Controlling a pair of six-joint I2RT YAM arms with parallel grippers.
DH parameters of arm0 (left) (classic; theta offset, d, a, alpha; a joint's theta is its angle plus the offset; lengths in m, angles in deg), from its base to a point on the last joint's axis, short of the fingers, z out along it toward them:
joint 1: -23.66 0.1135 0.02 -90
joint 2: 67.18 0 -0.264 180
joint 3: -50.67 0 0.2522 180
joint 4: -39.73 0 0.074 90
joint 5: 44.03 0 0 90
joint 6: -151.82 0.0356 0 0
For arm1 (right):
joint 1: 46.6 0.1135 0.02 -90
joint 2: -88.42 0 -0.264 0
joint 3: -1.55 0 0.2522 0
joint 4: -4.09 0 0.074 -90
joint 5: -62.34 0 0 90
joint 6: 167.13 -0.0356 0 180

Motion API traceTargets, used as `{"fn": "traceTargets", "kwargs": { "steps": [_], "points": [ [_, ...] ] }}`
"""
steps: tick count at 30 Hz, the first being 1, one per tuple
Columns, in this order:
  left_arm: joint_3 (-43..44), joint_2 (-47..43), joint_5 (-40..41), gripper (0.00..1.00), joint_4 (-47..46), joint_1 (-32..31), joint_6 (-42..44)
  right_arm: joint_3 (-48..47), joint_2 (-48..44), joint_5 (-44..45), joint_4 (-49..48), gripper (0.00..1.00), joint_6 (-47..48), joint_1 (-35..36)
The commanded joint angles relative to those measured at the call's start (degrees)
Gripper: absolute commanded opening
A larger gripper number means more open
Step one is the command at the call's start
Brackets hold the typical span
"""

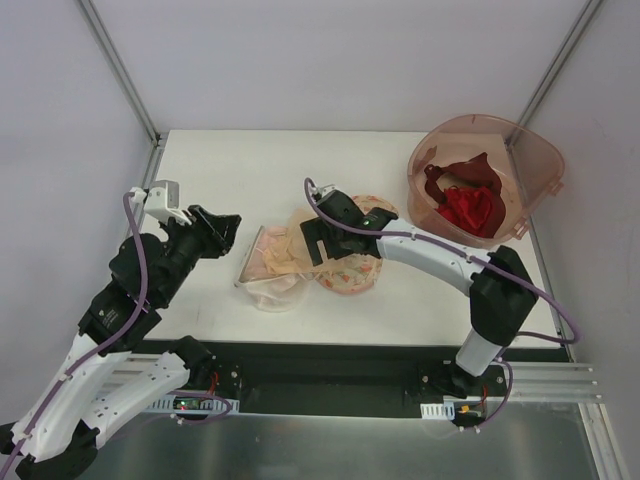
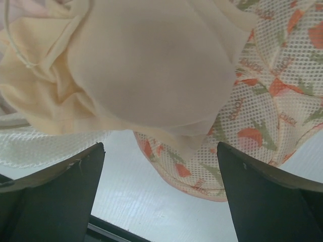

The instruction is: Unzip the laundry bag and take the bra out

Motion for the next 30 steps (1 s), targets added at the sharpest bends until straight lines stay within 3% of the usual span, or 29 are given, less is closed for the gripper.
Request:
{"fn": "traceTargets", "kwargs": {
  "steps": [1,12,15,16,18,19,21,30],
  "points": [
    [-0.6,-0.5,1.6,0.37,0.7,0.6,0.1,-0.5,0.5,-0.6,-2.0,0.95,-3.4,-3.6],
    [-0.9,0.1,-0.2,0.37,0.7,0.5,-0.5,1.3,6.5,-9.4,-10.4,0.84,-8.0,-8.3],
    [-1.3,-0.1,-0.7,0.37,0.8,0.5,-0.5,3.1,6.0,-10.2,-14.6,0.63,-9.4,-8.4],
    [-1.4,-0.2,-0.7,0.37,0.9,0.5,-0.5,3.6,5.8,-10.2,-15.1,0.45,-9.6,-8.5],
    [-1.8,-0.3,-0.8,0.37,0.9,0.5,-0.6,4.5,4.4,-9.3,-15.8,0.28,-9.9,-8.5],
    [-2.0,-0.4,-0.8,0.38,0.9,0.5,-0.8,4.8,3.9,-8.7,-15.9,0.13,-9.9,-8.5],
    [-2.0,-0.4,-1.0,0.38,1.0,0.5,-1.1,4.6,2.6,-7.7,-15.2,0.01,-9.5,-8.5],
    [-2.7,-0.7,-0.6,0.38,1.0,0.6,-1.1,6.7,-8.3,-5.2,-16.9,0.01,-8.2,-8.3]
  ]
}}
